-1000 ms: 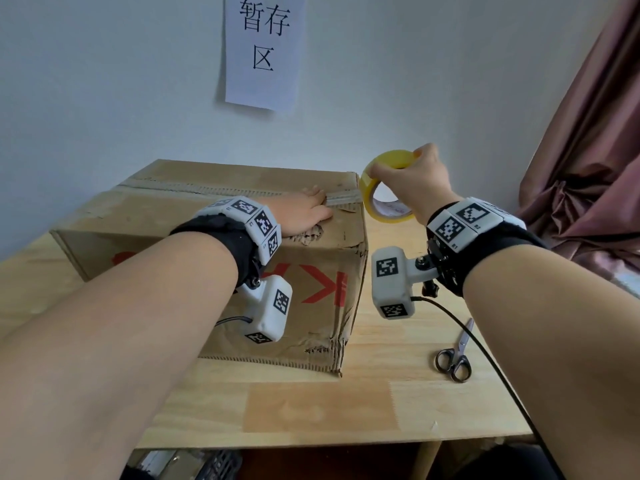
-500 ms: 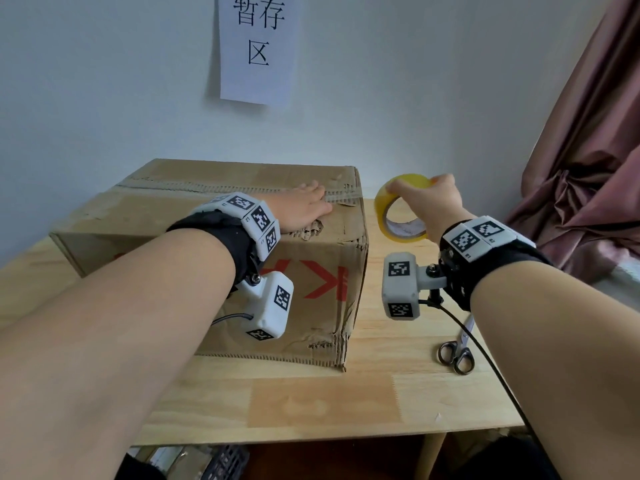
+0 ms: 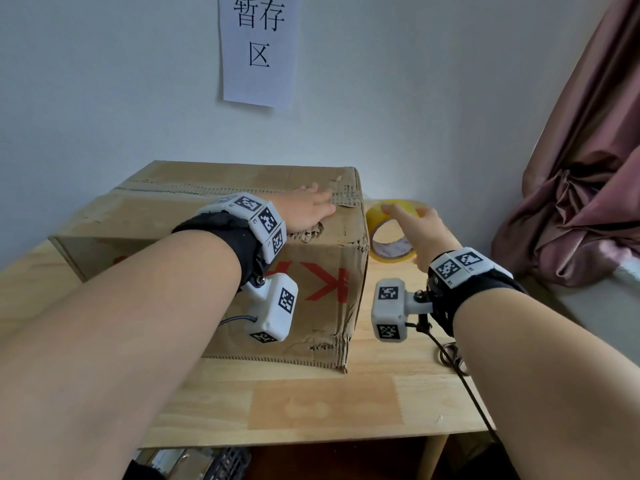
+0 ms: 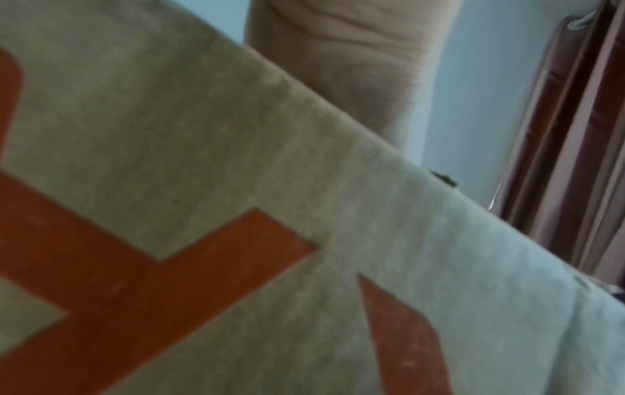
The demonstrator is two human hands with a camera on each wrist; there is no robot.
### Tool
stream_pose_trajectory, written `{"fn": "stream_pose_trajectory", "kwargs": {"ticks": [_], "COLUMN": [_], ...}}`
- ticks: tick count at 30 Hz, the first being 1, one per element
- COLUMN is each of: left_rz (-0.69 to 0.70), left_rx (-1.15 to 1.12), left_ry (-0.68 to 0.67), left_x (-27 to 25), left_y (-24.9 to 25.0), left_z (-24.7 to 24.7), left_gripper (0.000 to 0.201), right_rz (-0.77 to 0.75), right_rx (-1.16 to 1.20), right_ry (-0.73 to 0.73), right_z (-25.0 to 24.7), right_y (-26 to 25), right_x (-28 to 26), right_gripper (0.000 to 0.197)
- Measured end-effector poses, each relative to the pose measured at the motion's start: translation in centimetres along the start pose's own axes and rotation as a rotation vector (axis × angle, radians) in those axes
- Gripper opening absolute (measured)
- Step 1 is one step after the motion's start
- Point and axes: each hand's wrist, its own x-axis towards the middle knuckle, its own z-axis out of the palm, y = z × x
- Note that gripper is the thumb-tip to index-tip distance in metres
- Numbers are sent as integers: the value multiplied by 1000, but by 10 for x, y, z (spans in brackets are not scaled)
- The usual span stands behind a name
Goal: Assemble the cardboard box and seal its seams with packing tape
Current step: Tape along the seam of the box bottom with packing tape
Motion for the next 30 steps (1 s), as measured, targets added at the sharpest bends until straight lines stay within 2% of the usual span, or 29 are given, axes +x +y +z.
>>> {"fn": "stream_pose_trajectory", "kwargs": {"ticks": [2,4,6,8,10,14,17,20,24,27,30], "left_rz": [-21,-22,6,30,29,19,-39,-108,-288,-366,-286], "left_rx": [6,42,91,103,68,-6,-51,-62,-64,-33,-82], "left_ry": [-27,-37,-6,39,65,48,33,64,111,127,132], "left_x": [1,2,3,3,0,-14,-27,-43,-63,-62,-44], "left_y": [5,15,27,31,22,-25,-68,-103,-136,-128,-95], "left_z": [-2,-3,-2,-2,-2,-5,-5,-4,-6,-8,-5], "left_gripper": [53,51,50,50,48,49,52,52,52,57,63], "right_rz": [-137,-359,-544,-576,-586,-708,-848,-820,-755,-714,-669], "right_rx": [-76,-168,-255,-386,-550,-892,-1129,-1189,-1208,-1233,-1159], "right_ry": [44,100,6,-137,-177,-158,-42,25,-3,-28,-29], "right_z": [-2,-1,8,19,26,27,29,29,32,36,35], "right_y": [-6,-20,-37,-52,-60,-66,-64,-61,-63,-62,-56], "right_x": [1,-3,-8,-12,-10,-9,-12,-17,-29,-35,-41], "right_gripper": [78,55,44,46,47,35,41,48,46,46,47]}}
